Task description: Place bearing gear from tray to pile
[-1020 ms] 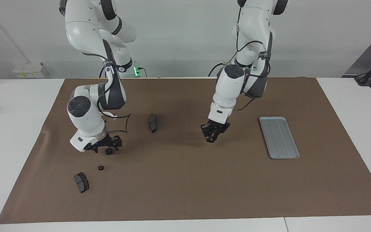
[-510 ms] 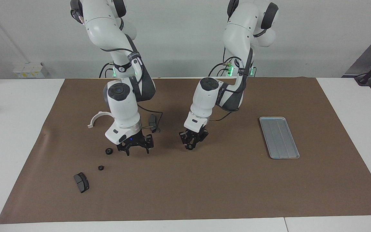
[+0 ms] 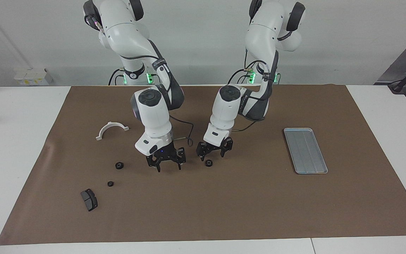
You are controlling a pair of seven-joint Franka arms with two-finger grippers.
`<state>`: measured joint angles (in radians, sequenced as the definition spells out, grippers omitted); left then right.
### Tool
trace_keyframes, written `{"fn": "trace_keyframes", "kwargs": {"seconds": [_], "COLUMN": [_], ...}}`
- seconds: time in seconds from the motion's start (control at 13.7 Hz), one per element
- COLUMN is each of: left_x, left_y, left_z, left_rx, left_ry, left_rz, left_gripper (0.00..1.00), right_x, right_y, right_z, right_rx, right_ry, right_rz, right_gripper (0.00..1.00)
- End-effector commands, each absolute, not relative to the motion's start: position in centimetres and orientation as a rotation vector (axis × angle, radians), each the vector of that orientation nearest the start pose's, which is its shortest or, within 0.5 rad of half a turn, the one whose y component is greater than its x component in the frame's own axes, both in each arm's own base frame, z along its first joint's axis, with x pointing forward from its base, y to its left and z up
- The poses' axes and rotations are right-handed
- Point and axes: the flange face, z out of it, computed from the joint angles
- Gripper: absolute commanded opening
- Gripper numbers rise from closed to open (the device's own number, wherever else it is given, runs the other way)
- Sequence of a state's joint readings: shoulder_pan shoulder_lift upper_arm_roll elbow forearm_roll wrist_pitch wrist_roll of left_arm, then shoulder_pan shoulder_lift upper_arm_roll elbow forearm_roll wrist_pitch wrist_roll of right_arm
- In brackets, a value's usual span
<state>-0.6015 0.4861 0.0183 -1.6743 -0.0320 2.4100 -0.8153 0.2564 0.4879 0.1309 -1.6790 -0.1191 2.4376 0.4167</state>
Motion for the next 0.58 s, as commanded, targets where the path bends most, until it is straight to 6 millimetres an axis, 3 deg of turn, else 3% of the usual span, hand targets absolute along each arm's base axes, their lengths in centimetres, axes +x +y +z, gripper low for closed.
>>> {"fn": "trace_keyframes", "kwargs": {"seconds": [0.0, 0.15, 0.36, 0.51], "left_x": [59.8, 60.1, 61.1, 61.7], "left_y": [-31.5, -26.3, -18.6, -13.3], "left_z": [40.8, 43.7, 45.8, 46.5], "left_rx": [-3.233, -3.217, -3.186, -3.171], "left_ry": [-0.482, -0.284, -0.022, 0.071], "left_rz": [-0.300, -0.256, -0.179, -0.137], "left_gripper": [1.00, 1.00, 1.00, 1.00], "right_x": [64.6, 64.8, 62.9, 62.4], "right_y": [30.6, 32.6, 37.8, 39.2], "right_z": [33.8, 33.2, 30.1, 30.0], "right_rx": [-2.994, -2.953, -2.918, -2.901], "right_ry": [0.024, 0.021, 0.014, -0.011], "right_rz": [-0.397, -0.439, -0.447, -0.470], "right_gripper": [0.85, 0.83, 0.81, 0.80]}}
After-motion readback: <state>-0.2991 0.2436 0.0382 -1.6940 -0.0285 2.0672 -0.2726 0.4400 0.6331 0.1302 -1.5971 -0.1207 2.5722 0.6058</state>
